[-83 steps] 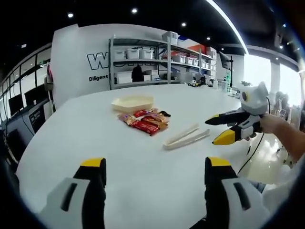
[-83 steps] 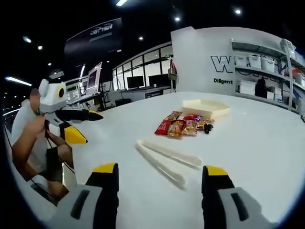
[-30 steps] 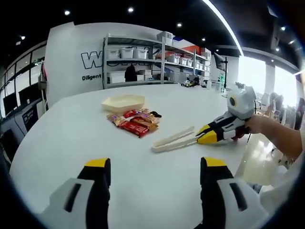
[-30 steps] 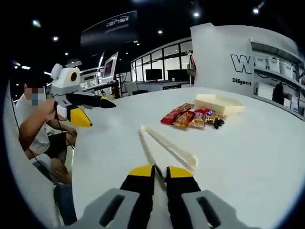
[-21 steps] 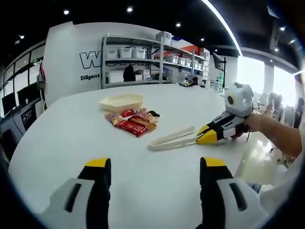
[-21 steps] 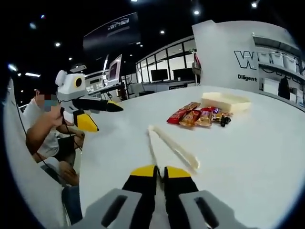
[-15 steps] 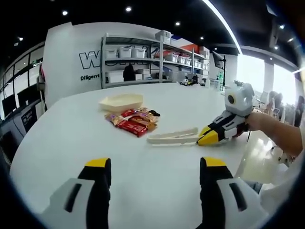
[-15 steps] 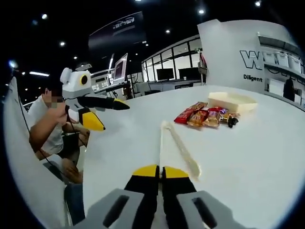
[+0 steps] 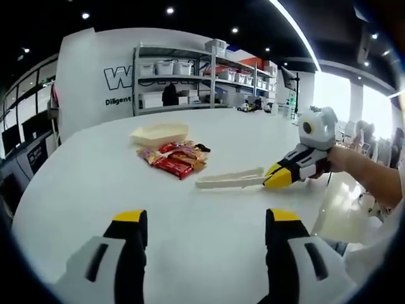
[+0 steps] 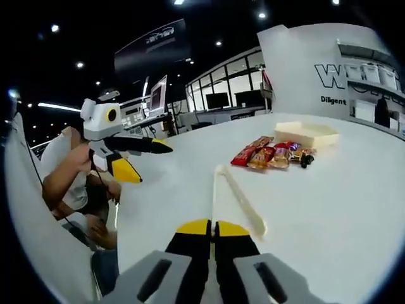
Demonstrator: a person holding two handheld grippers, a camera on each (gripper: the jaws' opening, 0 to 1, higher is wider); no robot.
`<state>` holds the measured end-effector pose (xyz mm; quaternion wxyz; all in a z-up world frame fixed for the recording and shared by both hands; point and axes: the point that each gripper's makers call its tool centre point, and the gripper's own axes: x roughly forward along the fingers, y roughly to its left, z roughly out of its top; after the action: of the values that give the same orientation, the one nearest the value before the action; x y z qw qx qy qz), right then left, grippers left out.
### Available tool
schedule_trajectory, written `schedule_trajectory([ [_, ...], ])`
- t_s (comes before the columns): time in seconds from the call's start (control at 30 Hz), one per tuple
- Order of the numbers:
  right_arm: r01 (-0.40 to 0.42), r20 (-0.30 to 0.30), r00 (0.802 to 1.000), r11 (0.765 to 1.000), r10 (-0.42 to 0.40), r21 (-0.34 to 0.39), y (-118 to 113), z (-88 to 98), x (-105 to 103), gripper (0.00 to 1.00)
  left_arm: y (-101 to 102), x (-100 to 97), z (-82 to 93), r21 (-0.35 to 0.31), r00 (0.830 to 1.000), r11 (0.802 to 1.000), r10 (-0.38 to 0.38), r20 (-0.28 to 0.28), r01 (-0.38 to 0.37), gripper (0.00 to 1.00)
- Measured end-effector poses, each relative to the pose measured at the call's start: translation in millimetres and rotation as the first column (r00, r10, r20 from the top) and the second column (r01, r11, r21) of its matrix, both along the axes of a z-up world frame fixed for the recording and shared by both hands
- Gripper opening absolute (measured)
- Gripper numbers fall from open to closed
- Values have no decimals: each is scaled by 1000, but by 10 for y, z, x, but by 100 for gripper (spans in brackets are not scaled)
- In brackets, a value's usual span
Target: Place the target food into the container with the food tongs after gripping and lifting it, then release it inside without dropping or visibly crushing the food.
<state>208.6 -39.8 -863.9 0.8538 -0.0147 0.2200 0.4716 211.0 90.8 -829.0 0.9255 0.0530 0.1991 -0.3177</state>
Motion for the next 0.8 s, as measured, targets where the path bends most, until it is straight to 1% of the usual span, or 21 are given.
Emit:
schedule_trajectory([
  [0.13, -10, 2, 1000, 1000, 10, 16, 2, 30, -30, 0, -43, -8, 27, -10, 1000, 1000, -11, 6, 11, 75],
  [0.2, -17, 28, 999, 999, 17, 32, 9, 87, -34, 0, -64, -3, 23, -7, 1000, 1000, -16, 9, 16, 75],
  [0.23, -16, 21, 1000, 999, 16, 40, 10, 99, -43, 0, -86, 3, 7, -10, 1000, 1000, -24, 10, 24, 75],
  [0.27, -14, 16, 1000, 999, 13, 45, 13, 104, -38, 0, -107, 14, -2, -21, 999, 999, -35, 15, 35, 75],
  [0.3, -12, 12, 1000, 999, 12, 46, 15, 99, -38, 0, -156, 25, -6, -64, 999, 997, -51, 17, 52, 75],
  [0.33, -12, 8, 1000, 999, 12, 46, 16, 93, -35, 0, -164, 21, -42, -77, 999, 996, -54, -1, 53, 75],
  [0.4, -12, 1, 1000, 999, 12, 48, 13, 82, -38, 0, -167, 30, -97, -67, 998, 996, -57, -15, 56, 75],
  [0.47, -9, 8, 1000, 997, 8, 76, 5, 125, -33, 0, -178, 42, -123, -53, 998, 997, -62, -4, 61, 75],
  [0.53, -9, 4, 1000, 993, 9, 115, 7, 192, -28, 0, -195, 51, -133, -64, 998, 996, -69, -13, 68, 75],
  [0.57, -8, 12, 1000, 992, 6, 122, 2, 217, -18, 0, -216, 57, -133, -77, 997, 994, -75, -17, 73, 75],
  [0.6, -7, -3, 1000, 991, 7, 131, 2, 234, -19, 0, -227, 64, -140, -79, 997, 994, -76, -20, 75, 75],
  [0.67, 2, 10, 1000, 991, -3, 136, 0, 261, 1, 0, -259, 77, -157, -71, 996, 994, -85, -20, 83, 75],
  [0.73, -7, 0, 1000, 985, 7, 174, 20, 311, -8, 0, -313, 100, -165, -90, 994, 991, -103, -25, 100, 75],
  [0.8, -10, 5, 1000, 983, 9, 182, 34, 330, -14, 0, -376, 116, -155, -120, 992, 986, -122, -31, 118, 75],
])
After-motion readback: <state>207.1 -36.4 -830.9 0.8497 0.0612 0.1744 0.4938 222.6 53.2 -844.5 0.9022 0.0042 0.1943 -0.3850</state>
